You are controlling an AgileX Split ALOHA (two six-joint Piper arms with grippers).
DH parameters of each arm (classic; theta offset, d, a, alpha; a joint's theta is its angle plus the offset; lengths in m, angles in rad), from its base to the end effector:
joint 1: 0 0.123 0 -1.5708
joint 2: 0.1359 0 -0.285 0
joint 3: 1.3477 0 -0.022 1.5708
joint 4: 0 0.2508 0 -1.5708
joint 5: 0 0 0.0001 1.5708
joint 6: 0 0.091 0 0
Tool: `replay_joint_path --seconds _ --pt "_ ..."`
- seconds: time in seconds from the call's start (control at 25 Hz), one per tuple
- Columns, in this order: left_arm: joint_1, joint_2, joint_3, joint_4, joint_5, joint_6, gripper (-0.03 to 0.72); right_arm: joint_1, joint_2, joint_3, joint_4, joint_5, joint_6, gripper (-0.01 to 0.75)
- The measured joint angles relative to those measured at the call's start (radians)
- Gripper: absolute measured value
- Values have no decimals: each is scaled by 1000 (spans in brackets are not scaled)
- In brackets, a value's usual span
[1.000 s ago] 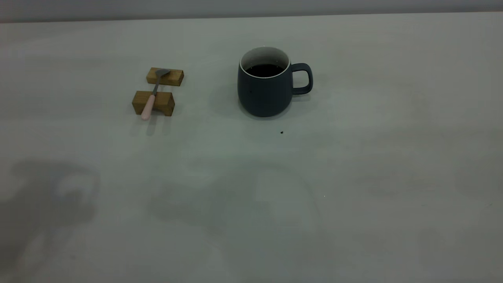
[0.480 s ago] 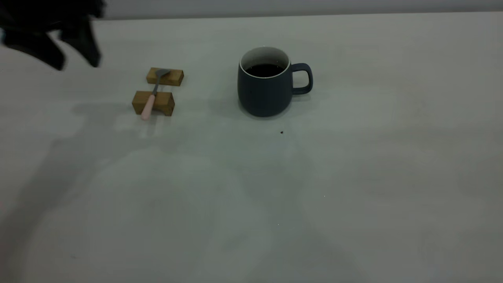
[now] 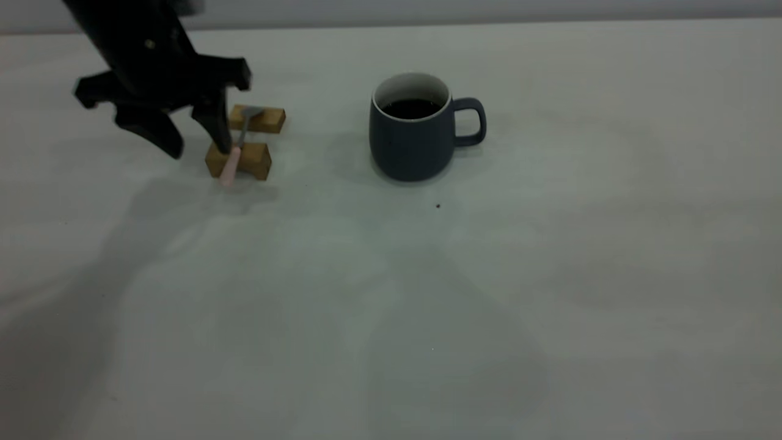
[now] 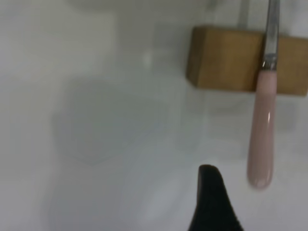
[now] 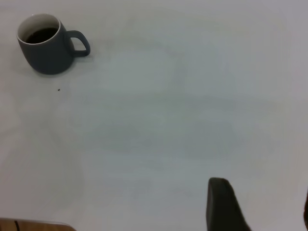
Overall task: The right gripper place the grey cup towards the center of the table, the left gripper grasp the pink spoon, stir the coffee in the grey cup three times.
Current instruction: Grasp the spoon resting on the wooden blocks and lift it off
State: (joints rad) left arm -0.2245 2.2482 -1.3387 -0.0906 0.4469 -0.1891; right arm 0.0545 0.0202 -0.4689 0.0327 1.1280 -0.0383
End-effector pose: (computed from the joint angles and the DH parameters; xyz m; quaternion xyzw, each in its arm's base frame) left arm 0.4096 -0.0972 0.0632 -0.0199 0.9881 -0.0558 0.1416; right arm -0.0018 0.0026 0.2635 -0.0417 0.8815 0.0201 0.4698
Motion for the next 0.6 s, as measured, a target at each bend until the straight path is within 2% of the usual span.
replay_joint_path --seconds 0.2,0.6 --pt "-28 69 -76 0 15 -1 546 0 0 0 0 0 0 438" --pt "-34 117 -85 1 10 -2 546 0 0 0 0 0 1 438"
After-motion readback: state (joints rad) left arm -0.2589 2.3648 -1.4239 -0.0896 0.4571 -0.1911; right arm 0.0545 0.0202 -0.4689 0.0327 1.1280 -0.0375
